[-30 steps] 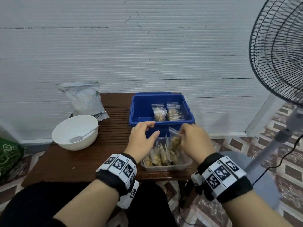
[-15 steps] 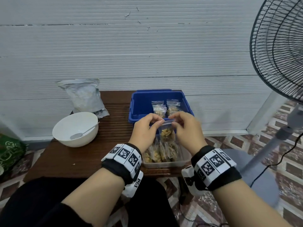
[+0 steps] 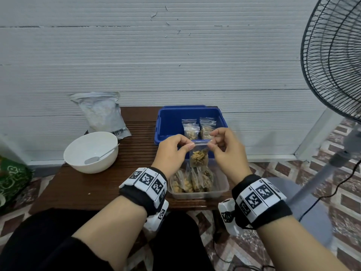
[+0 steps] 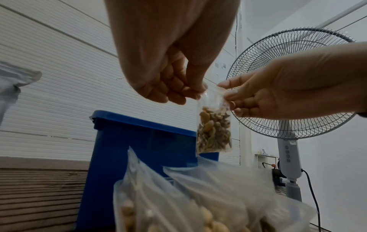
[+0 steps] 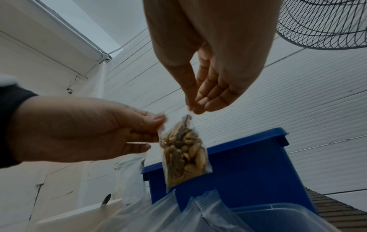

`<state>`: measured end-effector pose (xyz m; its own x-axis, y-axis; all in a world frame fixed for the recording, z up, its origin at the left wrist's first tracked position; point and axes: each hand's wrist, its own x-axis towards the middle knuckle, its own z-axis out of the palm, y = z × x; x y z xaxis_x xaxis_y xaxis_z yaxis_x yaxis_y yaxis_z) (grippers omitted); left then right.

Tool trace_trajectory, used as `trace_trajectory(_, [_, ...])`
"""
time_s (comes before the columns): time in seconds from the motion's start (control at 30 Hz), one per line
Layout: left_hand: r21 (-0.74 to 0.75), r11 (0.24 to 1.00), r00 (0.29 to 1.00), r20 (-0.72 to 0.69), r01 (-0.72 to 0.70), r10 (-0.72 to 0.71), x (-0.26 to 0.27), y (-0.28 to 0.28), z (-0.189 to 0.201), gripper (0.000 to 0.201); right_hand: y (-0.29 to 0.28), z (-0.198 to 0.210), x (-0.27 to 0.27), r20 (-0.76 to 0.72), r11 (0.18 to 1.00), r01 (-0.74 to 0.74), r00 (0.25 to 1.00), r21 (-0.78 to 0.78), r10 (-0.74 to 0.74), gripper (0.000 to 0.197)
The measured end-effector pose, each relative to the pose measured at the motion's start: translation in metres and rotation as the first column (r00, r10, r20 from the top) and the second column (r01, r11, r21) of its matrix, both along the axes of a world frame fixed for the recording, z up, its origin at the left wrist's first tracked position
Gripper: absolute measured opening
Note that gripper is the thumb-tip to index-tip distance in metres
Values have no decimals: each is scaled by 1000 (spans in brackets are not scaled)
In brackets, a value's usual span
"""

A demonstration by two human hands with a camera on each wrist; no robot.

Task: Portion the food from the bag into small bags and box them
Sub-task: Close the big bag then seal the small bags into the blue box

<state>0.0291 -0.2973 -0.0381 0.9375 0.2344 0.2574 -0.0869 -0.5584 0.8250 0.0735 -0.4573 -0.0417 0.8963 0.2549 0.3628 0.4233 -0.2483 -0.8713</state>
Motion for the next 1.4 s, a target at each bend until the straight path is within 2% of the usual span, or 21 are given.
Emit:
trace_trajectory(0.13, [-76, 997, 999, -32, -16, 14, -2, 4, -1, 6, 0, -2, 1, -28, 998, 12, 1000, 61, -10, 36])
trace_trajectory(0.33, [-16, 999, 999, -15, 40, -40, -5, 4, 1, 11, 2, -5, -3, -20, 996, 39, 999, 80, -37, 37])
trace_trajectory(0.47, [-19, 999, 999, -6, 43, -43, -5, 3, 3, 11, 3, -6, -2, -58, 993, -1, 998, 119, 8, 36])
trace_trajectory(0.57, [-49, 997, 998, -34, 52, -54, -4, 4, 2, 9, 3, -5, -2, -100, 990, -24, 994, 142, 38, 36])
trace_trajectory(0.8, [-47, 998, 993, -101, 53, -57, -4, 4, -3, 2, 4, -8, -2, -125, 984, 24, 992, 175, -2, 38])
trace_trajectory(1.03, [-23, 998, 998, -25, 55, -55, -5, 5, 0, 4, 3, -11, -2, -180, 977, -21, 982, 213, 61, 34])
trace_trajectory(1.2, [-60, 993, 992, -62, 104, -108, -4, 4, -3, 2, 5, -11, -3, -194, 981, -17, 980, 191, 54, 32])
trace_trajectory(1.3, [-72, 987, 988, -49, 146, -150, -5, 3, -5, 8, 8, -11, -4, -196, 981, -39, 978, 188, 76, 31])
trace_trajectory(1.4, [-37, 990, 991, -20, 133, -133, -4, 4, -5, 15, 9, -10, -6, -205, 979, -65, 973, 195, 106, 30])
